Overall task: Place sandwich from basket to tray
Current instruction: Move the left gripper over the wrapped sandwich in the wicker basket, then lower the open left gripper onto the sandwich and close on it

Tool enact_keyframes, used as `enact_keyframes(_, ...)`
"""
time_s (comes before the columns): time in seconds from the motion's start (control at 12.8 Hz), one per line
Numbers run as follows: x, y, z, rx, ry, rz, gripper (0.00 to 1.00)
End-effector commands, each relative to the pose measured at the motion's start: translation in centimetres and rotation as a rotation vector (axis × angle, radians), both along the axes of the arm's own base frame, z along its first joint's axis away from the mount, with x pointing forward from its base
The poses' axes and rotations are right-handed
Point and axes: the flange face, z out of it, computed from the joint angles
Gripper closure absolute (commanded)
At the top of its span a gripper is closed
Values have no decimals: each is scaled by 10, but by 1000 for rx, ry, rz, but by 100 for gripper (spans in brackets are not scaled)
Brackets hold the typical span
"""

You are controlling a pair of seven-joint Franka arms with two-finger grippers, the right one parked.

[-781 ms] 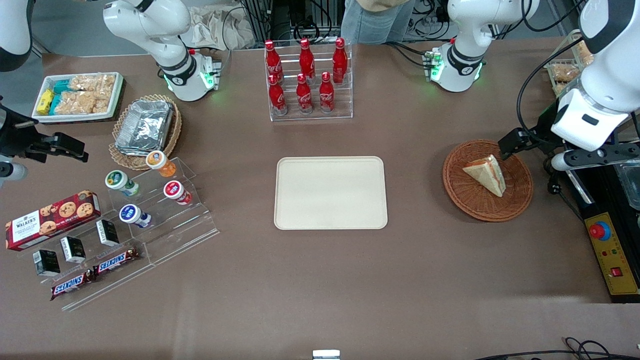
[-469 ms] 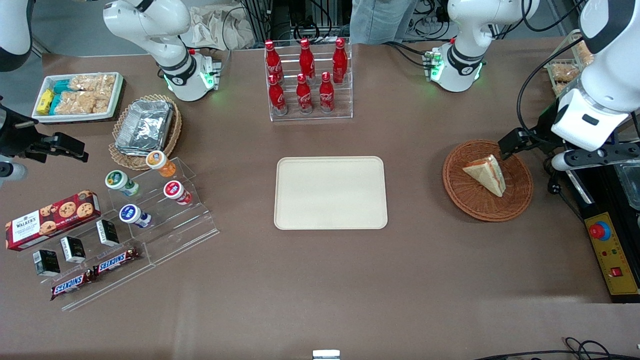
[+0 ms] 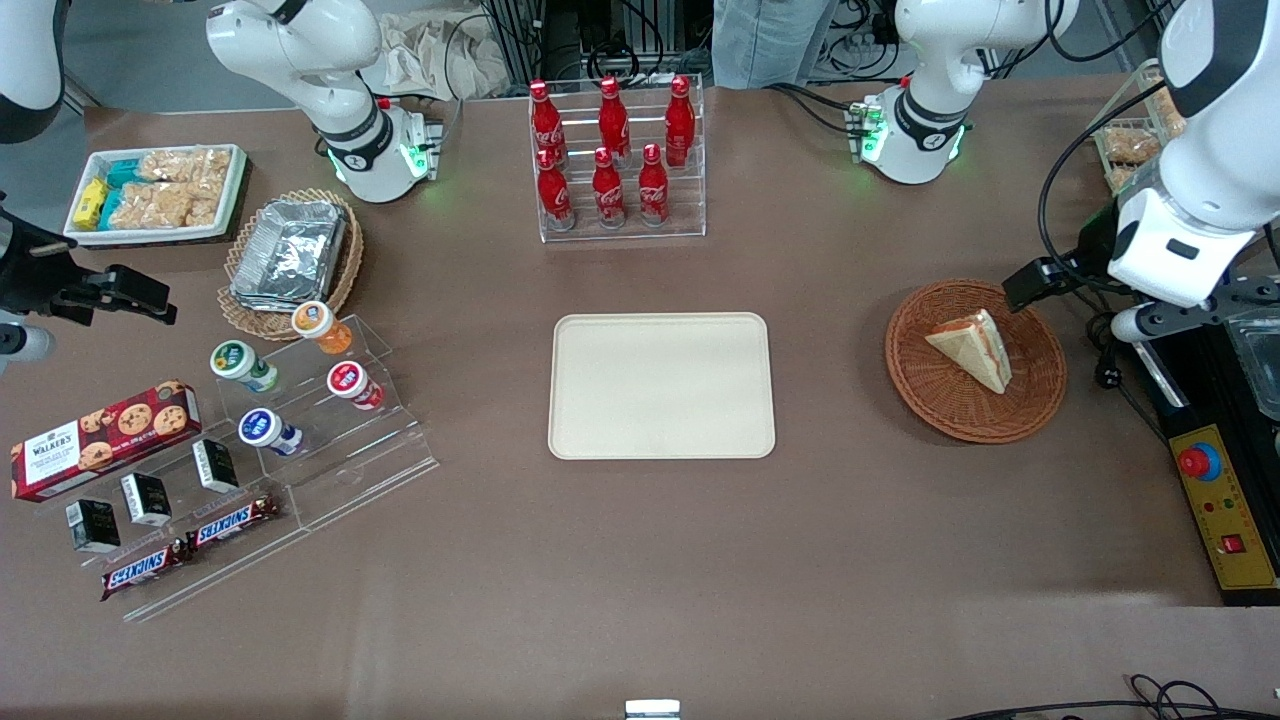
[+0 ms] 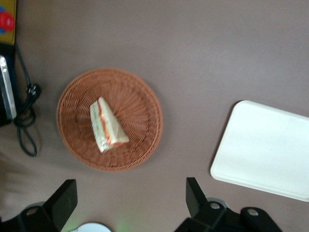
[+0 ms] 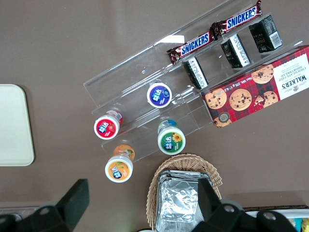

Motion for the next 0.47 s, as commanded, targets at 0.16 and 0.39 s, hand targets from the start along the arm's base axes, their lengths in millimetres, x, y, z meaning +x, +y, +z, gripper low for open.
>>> enact_keyframes(0.16,-64,18,-36,46,-27,119,0)
enact_keyframes(0.39,-77,21,-73,53,-47,234,0)
